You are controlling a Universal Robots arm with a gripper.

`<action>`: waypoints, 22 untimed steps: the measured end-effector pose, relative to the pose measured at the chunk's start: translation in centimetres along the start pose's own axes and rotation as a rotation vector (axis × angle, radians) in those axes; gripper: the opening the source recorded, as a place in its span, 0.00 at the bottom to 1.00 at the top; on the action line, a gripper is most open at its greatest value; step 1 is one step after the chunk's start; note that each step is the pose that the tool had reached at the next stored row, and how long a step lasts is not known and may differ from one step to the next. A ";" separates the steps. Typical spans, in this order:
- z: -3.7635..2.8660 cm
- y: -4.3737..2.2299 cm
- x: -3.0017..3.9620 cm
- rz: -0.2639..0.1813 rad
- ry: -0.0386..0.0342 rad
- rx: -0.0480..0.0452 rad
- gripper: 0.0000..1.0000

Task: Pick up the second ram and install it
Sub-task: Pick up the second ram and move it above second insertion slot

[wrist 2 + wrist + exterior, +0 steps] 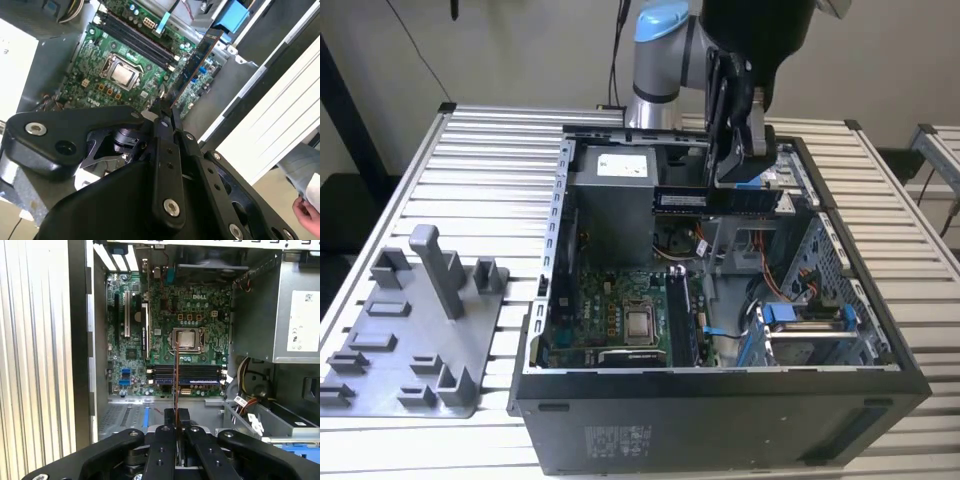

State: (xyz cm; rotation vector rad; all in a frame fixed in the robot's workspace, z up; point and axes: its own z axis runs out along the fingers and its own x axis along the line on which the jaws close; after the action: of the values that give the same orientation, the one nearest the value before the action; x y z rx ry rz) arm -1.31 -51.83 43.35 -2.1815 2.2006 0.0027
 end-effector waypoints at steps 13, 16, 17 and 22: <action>0.04 -0.01 -1.40 0.000 -0.0002 -0.0001 0.14; 0.08 0.00 -2.34 0.000 -0.0007 0.0000 0.14; 0.08 0.00 -2.67 0.000 -0.0007 0.0000 0.14; 0.13 0.01 -4.23 0.000 -0.0032 0.0000 0.14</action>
State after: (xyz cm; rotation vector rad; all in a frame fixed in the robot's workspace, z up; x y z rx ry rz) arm -1.29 -47.59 43.35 -2.1800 2.1990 0.0062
